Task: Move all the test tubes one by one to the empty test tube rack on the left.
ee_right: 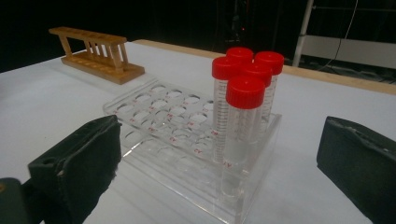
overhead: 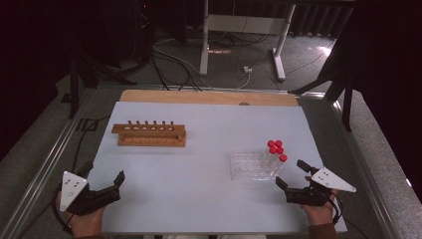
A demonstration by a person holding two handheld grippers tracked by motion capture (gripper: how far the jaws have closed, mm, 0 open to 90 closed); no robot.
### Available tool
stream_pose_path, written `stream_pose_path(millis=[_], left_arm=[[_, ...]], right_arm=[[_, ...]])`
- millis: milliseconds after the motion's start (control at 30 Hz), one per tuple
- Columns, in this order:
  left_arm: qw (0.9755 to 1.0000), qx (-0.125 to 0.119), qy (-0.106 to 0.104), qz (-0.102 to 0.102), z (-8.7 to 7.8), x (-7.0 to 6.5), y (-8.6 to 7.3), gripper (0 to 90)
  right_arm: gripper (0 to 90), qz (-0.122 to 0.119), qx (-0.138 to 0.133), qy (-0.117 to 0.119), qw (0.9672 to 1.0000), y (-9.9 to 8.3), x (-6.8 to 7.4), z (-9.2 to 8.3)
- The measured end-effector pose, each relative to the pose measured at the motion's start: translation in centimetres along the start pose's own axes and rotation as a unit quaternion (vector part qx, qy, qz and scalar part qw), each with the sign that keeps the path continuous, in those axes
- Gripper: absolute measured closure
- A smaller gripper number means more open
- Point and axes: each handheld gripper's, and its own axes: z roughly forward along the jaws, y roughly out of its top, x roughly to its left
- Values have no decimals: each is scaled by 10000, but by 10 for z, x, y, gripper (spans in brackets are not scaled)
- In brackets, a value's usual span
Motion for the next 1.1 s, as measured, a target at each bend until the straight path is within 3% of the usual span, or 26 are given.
stream_pose_path(millis=[267, 367, 567, 733, 800, 1100], left_arm=[[10000, 59, 47, -25, 1, 0, -3, 10], [10000, 80, 40, -34, 2, -1, -4, 10], [9999, 156, -31, -14, 6, -7, -6, 10], [9999, 167, -35, -8, 7, -8, -7, 10], [9998, 174, -26, -18, 7, -7, -7, 10], [9998, 184, -12, -57, 7, -6, -7, 10]], right_arm=[[0, 61, -11, -4, 10000, 2, 0, 1], [46, 29, 37, -73, 10000, 6, 1, 3], [215, -23, 292, -156, 9994, 9, 4, 10], [495, -161, 308, -322, 9989, 10, 3, 14], [567, -143, 342, -405, 9985, 8, 2, 16], [719, 17, 569, -337, 9978, 3, -7, 27]])
